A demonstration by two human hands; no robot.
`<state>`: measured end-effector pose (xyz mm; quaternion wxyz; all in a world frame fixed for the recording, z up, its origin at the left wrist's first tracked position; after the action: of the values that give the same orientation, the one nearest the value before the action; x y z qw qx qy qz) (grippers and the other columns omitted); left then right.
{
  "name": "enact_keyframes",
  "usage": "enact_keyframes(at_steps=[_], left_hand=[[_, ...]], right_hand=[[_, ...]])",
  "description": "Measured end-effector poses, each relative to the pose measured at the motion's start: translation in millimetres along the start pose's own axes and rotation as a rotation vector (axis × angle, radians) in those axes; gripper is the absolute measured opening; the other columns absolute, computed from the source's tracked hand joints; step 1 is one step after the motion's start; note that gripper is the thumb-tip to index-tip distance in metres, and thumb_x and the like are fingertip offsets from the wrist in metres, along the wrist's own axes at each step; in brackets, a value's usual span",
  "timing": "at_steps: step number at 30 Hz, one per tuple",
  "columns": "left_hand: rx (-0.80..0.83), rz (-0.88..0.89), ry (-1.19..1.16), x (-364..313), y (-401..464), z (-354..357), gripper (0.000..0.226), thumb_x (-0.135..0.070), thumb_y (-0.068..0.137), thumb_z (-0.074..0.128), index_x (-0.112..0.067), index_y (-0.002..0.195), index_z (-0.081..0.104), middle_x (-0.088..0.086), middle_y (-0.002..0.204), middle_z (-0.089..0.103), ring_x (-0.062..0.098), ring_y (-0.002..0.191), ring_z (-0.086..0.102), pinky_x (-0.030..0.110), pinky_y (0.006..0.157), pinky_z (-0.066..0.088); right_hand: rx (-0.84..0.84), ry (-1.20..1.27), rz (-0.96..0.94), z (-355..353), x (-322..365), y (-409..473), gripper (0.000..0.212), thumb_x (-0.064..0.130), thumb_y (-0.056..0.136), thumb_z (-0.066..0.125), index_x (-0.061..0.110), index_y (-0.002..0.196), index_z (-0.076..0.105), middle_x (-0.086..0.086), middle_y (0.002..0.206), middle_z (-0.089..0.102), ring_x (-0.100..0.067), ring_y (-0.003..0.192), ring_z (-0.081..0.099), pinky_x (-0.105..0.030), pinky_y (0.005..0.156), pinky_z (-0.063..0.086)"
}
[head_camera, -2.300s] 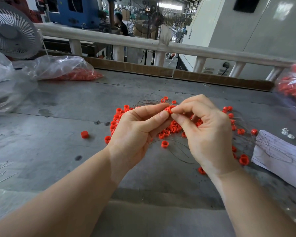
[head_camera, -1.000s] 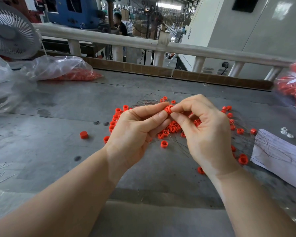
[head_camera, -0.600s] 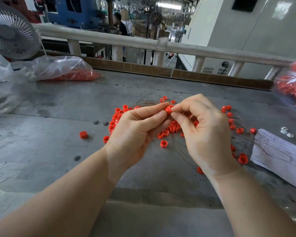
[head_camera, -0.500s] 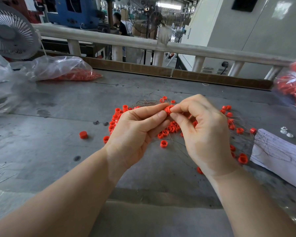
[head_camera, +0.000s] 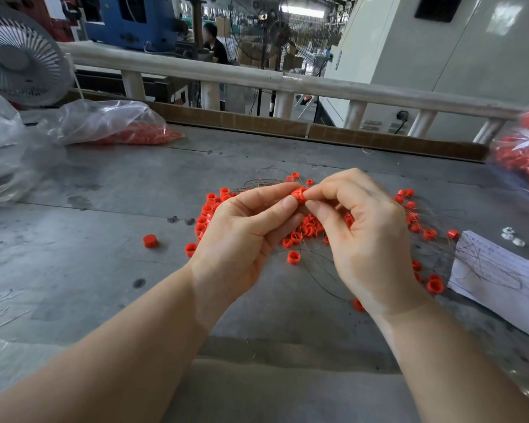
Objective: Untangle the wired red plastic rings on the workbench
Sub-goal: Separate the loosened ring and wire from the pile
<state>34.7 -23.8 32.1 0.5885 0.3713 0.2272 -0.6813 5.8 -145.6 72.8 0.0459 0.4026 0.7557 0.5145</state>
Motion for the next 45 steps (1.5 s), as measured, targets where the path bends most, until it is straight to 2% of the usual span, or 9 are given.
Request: enact_keyframes(at_steps=[8,16,26,32,36,40,45], left_hand=[[-0.011,0.051,0.044,0,-1,2,0.017,-0.007,0.063,0.065,-0.011,0.074,0.077,0.005,0.078,0.074,0.01,0.073,0.07,0.014,0.064,0.054],[-0.031,0.098,0.09,2,-3,3,0.016,-0.009,0.064,0.066,-0.01,0.077,0.077,0.006,0.079,0.074,0.011,0.075,0.07,0.015,0.065,0.053],[-0.047,0.065,0.058,3,-4,4,0.015,-0.012,0.063,0.066,-0.012,0.073,0.077,0.004,0.075,0.073,0.009,0.071,0.07,0.013,0.062,0.053],[-0.044,0.041,0.044,4,-4,2,0.024,-0.016,0.066,0.065,-0.007,0.088,0.071,0.007,0.077,0.072,0.013,0.066,0.067,0.017,0.054,0.05],[-0.024,0.017,0.079,8,-3,3,0.025,-0.021,0.065,0.067,-0.01,0.087,0.075,0.005,0.072,0.068,0.013,0.067,0.062,0.022,0.063,0.055],[-0.008,-0.009,0.046,8,-4,4,0.019,-0.018,0.067,0.065,-0.013,0.082,0.077,-0.001,0.065,0.068,0.005,0.06,0.064,0.018,0.061,0.054],[-0.003,-0.037,0.052,7,-4,4,0.019,-0.018,0.068,0.065,-0.015,0.082,0.077,0.0,0.068,0.07,0.008,0.065,0.068,0.021,0.063,0.055]], right_hand=[[-0.016,-0.147,-0.064,0,3,-1,0.005,0.001,0.084,0.063,-0.001,0.081,0.067,-0.011,0.079,0.063,-0.027,0.076,0.06,-0.04,0.067,0.051],[-0.042,-0.274,-0.094,1,8,-2,0.006,0.001,0.084,0.063,-0.001,0.079,0.065,-0.012,0.077,0.062,-0.029,0.074,0.06,-0.037,0.068,0.051],[-0.088,-0.172,0.0,4,9,-3,0.005,0.001,0.082,0.062,0.0,0.079,0.067,-0.01,0.078,0.063,-0.027,0.074,0.061,-0.035,0.068,0.05],[-0.097,-0.133,-0.031,6,13,-5,0.004,-0.001,0.077,0.064,0.0,0.081,0.065,-0.01,0.08,0.062,-0.027,0.071,0.06,-0.04,0.067,0.051],[-0.134,-0.191,-0.051,6,13,-6,0.007,-0.002,0.074,0.066,-0.001,0.081,0.066,-0.012,0.081,0.063,-0.029,0.073,0.06,-0.038,0.069,0.05],[-0.15,-0.256,-0.095,5,14,-6,0.005,-0.003,0.076,0.066,-0.001,0.081,0.066,-0.012,0.081,0.064,-0.03,0.074,0.061,-0.035,0.07,0.049],[-0.142,-0.246,-0.129,2,13,-5,0.004,-0.003,0.078,0.066,-0.002,0.082,0.068,-0.014,0.082,0.065,-0.031,0.074,0.063,-0.037,0.07,0.051]])
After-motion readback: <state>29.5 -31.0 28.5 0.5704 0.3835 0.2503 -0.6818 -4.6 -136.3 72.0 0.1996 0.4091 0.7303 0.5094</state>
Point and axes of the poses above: each hand's wrist, its own y-axis towards the middle knuckle, its own z-axis out of the palm, x = y × z, the point moved 4 cm from there along y, towards the middle knuckle
